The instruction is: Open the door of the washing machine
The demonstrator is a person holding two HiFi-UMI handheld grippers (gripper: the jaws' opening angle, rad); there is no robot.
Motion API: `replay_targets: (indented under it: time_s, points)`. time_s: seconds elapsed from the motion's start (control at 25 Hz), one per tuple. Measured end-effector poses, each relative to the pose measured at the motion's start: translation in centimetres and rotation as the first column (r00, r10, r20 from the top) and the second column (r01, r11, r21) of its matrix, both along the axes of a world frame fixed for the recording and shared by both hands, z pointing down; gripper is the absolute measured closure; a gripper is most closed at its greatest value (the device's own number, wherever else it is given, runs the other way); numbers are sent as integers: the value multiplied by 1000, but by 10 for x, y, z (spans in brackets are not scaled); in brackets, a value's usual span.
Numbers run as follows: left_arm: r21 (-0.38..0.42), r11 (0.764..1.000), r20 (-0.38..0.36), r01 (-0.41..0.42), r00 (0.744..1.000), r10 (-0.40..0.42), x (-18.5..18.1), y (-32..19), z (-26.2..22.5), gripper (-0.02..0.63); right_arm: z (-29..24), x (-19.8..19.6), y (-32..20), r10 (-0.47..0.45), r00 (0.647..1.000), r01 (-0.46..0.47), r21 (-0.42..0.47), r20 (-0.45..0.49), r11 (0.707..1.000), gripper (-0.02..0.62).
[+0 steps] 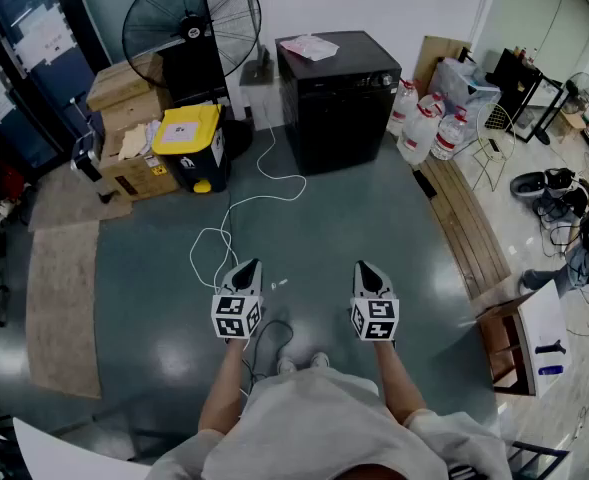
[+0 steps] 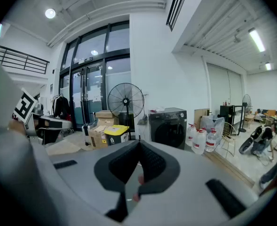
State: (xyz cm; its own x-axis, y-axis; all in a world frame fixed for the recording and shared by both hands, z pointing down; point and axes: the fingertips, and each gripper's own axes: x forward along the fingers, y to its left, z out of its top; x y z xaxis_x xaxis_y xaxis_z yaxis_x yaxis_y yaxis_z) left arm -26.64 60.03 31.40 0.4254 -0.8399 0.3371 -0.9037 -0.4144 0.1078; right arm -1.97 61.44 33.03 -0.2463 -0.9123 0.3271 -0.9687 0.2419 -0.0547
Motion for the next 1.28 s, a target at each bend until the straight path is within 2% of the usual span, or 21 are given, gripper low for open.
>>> replay_targets:
  time_s: [0.36, 0.6, 0.64, 0.68, 0.88, 1.04, 1.28]
  points:
    - [-10, 1000, 7, 3, 1000, -3, 18, 1, 0, 598, 0, 15, -1, -14, 1000, 14, -4, 0, 1000, 597]
    - [-8, 1000, 10, 18, 1000, -17, 26, 3, 2, 598, -3, 18, -5, -52, 998, 52, 27, 23, 998, 595]
    - [-7, 1000, 12, 20, 1000, -20, 28, 4, 3, 598, -2, 17, -5, -71, 997, 70, 27, 34, 997, 576]
    - [-6, 1000, 13, 24, 1000, -24, 29, 6, 4, 598, 0, 15, -4, -90, 995, 89, 27, 42, 996, 496]
    - [-4, 999, 12, 46, 999, -46, 36, 6, 4, 598, 2, 17, -8, -136, 990, 135, 44, 30, 990, 375]
    - [-9, 998, 8, 54, 998, -54, 40, 5, 9, 598, 9, 19, -12, -145, 989, 144, 33, 20, 989, 327]
    - [-18, 998, 4, 60, 998, -59, 45, -13, 15, 598, 14, 23, -33, -157, 988, 157, 25, 10, 987, 321]
